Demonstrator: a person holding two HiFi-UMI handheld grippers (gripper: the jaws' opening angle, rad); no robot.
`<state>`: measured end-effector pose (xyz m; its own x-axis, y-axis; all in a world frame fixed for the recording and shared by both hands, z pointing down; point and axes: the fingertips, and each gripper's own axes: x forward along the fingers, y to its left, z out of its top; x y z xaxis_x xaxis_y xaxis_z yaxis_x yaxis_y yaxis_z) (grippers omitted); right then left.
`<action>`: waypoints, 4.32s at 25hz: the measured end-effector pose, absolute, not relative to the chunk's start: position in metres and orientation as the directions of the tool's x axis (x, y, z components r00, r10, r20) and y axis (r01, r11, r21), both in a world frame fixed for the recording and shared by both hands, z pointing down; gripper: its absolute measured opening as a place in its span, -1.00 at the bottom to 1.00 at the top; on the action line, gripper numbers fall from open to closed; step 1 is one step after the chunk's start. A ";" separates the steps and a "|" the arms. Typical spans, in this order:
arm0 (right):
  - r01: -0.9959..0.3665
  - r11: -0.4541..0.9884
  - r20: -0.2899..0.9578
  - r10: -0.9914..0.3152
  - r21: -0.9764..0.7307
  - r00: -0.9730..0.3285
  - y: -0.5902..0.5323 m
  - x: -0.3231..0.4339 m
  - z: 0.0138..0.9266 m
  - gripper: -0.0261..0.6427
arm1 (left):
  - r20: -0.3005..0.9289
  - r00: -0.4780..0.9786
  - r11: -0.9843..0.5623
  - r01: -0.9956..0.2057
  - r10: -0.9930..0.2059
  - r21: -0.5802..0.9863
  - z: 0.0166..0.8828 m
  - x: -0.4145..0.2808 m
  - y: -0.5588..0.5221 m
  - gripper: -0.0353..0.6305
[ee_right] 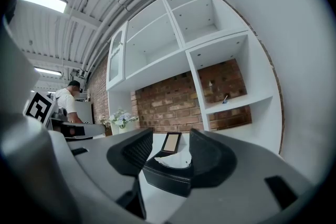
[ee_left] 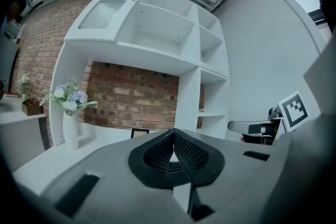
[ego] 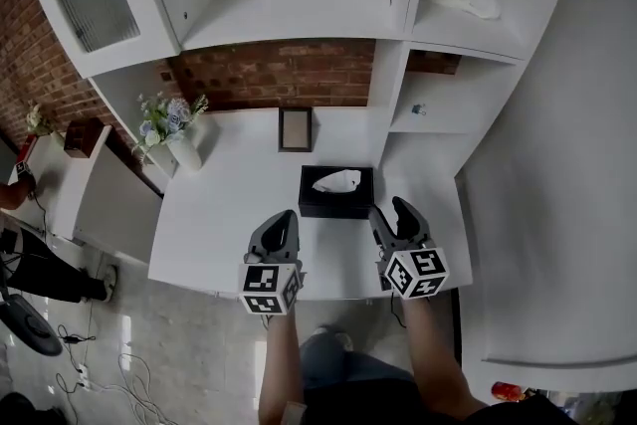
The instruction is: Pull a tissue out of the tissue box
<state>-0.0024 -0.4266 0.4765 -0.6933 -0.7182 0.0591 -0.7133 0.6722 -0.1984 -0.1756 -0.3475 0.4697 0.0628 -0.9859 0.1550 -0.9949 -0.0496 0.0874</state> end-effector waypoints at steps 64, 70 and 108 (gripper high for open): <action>0.411 0.894 0.962 -0.069 0.177 -0.264 -0.526 -0.128 0.637 -0.88 | 0.262 0.112 -0.066 -0.982 -0.958 0.178 0.532 -0.222 -0.398 -0.87; 0.415 0.887 0.955 -0.084 0.202 -0.284 -0.524 -0.126 0.632 -0.92 | 0.261 0.122 -0.076 -0.981 -0.957 0.180 0.531 -0.218 -0.400 -0.87; 0.231 0.832 0.806 -0.356 0.504 -0.473 -0.546 -0.117 0.512 -0.92 | 0.185 0.146 -0.124 -0.984 -0.972 0.125 0.484 -0.198 -0.387 -0.87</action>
